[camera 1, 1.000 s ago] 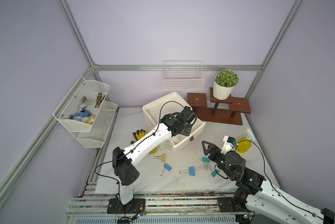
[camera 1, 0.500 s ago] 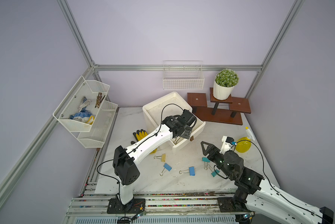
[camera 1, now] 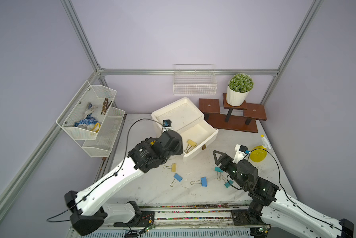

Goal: Put the binder clips in the drawer according to color
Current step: Place the binder clip in the drawer, then pick up the binder clip at the center of the board.

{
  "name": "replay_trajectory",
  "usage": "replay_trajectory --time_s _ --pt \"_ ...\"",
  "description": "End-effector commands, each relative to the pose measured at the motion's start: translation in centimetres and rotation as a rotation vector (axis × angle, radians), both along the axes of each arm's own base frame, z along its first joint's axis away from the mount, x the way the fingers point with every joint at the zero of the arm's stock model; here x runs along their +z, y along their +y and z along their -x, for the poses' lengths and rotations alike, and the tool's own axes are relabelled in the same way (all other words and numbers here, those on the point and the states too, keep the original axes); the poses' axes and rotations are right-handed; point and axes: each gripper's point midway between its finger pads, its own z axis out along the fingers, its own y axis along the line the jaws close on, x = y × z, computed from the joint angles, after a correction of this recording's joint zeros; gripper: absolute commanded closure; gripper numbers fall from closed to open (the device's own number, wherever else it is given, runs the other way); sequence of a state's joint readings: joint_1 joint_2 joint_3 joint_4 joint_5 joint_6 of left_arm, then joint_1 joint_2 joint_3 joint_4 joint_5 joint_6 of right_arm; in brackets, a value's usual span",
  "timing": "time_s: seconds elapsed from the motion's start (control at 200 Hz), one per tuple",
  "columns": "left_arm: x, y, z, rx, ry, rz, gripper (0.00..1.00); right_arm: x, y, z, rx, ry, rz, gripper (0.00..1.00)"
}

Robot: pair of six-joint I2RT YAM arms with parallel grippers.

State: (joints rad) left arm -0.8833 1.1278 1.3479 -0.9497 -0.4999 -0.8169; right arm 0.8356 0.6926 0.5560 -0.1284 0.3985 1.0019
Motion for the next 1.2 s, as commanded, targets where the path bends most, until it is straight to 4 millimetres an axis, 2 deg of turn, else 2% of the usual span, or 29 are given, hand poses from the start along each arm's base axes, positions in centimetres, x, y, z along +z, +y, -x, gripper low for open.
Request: replay_trajectory --time_s 0.0,0.05,0.105,0.2,0.27,0.44,0.605,0.7,0.855,0.905,0.975,1.085,1.195 --pt "-7.2 1.5 1.2 0.216 0.154 0.136 0.32 0.9 0.1 -0.2 0.000 -0.017 -0.005 0.24" --pt "-10.0 2.0 1.9 0.282 0.214 0.190 0.29 0.9 0.1 -0.2 0.002 -0.016 -0.009 0.24" --pt "-11.9 1.7 2.0 0.307 0.245 0.242 0.27 1.0 0.1 -0.1 0.002 -0.017 -0.014 0.24" --pt "-14.5 1.1 1.6 0.341 0.278 0.292 0.07 1.0 -0.1 -0.1 -0.001 -0.019 -0.015 0.24" --pt "-16.4 0.8 1.1 0.348 0.307 0.286 0.06 0.9 -0.1 0.0 -0.002 -0.016 -0.012 0.24" --pt "-20.8 0.7 0.5 0.397 0.357 0.318 0.12 0.6 0.0 0.0 0.001 -0.014 -0.017 0.24" --pt "-22.7 -0.6 -1.1 0.357 0.351 0.329 0.16 0.1 0.4 -0.1 0.010 -0.001 -0.026 0.24" --pt "-23.9 -0.3 -1.3 0.381 0.389 0.257 0.16 0.1 0.5 -0.2 0.012 0.000 -0.030 0.24" --pt "-24.8 -1.3 -1.9 0.342 0.408 0.246 0.18 0.0 0.4 -0.2 0.007 0.000 -0.025 0.24" --pt "-26.1 -1.1 -1.7 0.353 0.441 0.210 0.18 -0.1 0.3 -0.2 0.005 0.002 -0.024 0.24" --pt "-26.5 -1.0 -1.7 0.366 0.456 0.193 0.19 -0.2 0.3 -0.2 0.005 0.003 -0.026 0.24" --pt "-27.2 -0.6 -1.9 0.399 0.467 0.174 0.26 -0.4 0.3 -0.1 0.006 0.006 -0.026 0.24" --pt "-28.0 -0.1 -2.0 0.426 0.498 0.151 0.27 -0.5 0.3 -0.1 0.006 0.007 -0.028 0.24"
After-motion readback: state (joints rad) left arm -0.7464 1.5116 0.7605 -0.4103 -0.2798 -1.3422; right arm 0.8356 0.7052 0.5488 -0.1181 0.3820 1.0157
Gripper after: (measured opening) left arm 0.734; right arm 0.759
